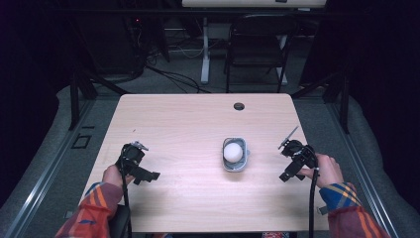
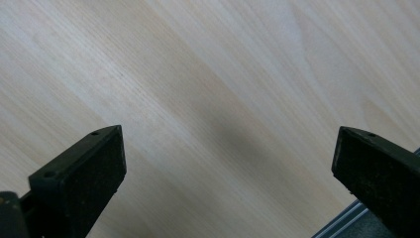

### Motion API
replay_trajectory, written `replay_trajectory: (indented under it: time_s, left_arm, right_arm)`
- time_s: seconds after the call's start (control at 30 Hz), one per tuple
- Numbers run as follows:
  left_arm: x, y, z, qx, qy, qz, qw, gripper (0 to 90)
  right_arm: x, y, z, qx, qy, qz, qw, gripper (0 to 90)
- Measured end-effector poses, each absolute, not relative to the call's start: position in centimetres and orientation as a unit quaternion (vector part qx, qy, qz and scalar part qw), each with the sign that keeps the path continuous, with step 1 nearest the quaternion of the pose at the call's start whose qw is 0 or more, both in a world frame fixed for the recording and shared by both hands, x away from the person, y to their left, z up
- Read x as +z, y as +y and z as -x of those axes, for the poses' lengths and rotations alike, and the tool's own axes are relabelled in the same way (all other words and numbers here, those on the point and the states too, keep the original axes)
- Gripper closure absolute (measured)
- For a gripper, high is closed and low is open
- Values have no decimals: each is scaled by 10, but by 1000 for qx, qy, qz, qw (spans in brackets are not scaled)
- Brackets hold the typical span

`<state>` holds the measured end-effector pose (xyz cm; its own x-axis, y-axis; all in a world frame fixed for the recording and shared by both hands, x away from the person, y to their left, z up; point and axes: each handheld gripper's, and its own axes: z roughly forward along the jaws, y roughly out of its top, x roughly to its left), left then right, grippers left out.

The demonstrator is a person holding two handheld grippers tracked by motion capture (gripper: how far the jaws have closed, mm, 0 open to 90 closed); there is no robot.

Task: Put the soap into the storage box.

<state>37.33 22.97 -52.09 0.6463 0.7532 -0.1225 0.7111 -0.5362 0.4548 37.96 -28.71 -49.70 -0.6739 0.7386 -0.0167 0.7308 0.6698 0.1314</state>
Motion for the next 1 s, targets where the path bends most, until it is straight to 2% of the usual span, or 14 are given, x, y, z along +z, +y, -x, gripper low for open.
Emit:
replay_trajectory:
  time_s: [0.33, 0.4, 0.43, 0.47, 0.6, 0.77, 1.0]
  left_arm:
    - [-521, 230, -373, 45, 419, -874, 242, 1]
    - [-521, 230, -373, 44, 419, -874, 242, 1]
    - [-521, 230, -373, 44, 419, -874, 242, 1]
    - [-521, 230, -373, 44, 418, -874, 242, 1]
    - [-521, 229, -372, 41, 415, -877, 241, 1]
    - [-521, 229, -372, 39, 411, -878, 242, 1]
    - [-521, 227, -372, 40, 408, -880, 239, 1]
  right_arm:
    - [-516, -295, -373, 27, 916, -399, 18, 0]
    - [-523, -295, -369, 58, 904, -424, 24, 0]
    - [-518, -297, -373, 12, 920, -391, 12, 0]
    - [-526, -296, -368, 39, 908, -417, 16, 0]
    - [-528, -298, -369, -2, 918, -397, 9, 0]
    - [-541, -295, -367, 2, 912, -411, 1, 0]
    - [-543, -295, -368, 7, 913, -407, 14, 0]
